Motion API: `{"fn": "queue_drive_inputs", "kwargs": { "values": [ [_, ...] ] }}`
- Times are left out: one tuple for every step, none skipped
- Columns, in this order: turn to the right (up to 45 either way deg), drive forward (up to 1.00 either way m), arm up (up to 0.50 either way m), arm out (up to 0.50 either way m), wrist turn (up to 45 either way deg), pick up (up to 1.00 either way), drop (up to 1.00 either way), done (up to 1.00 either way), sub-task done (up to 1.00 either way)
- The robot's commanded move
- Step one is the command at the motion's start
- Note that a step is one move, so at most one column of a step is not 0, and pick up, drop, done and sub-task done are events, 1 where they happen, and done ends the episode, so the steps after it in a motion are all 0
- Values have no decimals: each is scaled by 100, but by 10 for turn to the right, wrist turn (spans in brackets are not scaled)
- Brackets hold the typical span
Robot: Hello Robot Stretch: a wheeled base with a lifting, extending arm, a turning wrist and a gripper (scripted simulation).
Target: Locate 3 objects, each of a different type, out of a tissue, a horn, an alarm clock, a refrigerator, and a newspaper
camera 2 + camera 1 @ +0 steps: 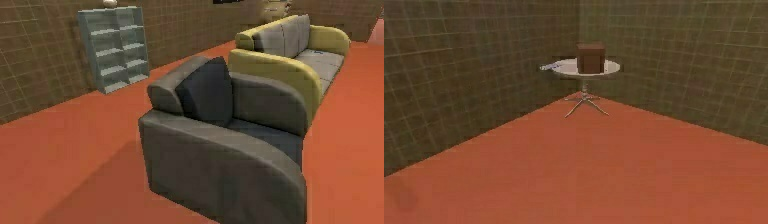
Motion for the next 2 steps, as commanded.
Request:
{"fn": "queue_drive_inputs", "kwargs": {
  "values": [
    [0, 100, 0, 0, 0, 0, 0, 0, 0],
    [0, 100, 0, 0, 0, 0, 0, 0, 0]
  ]
}}
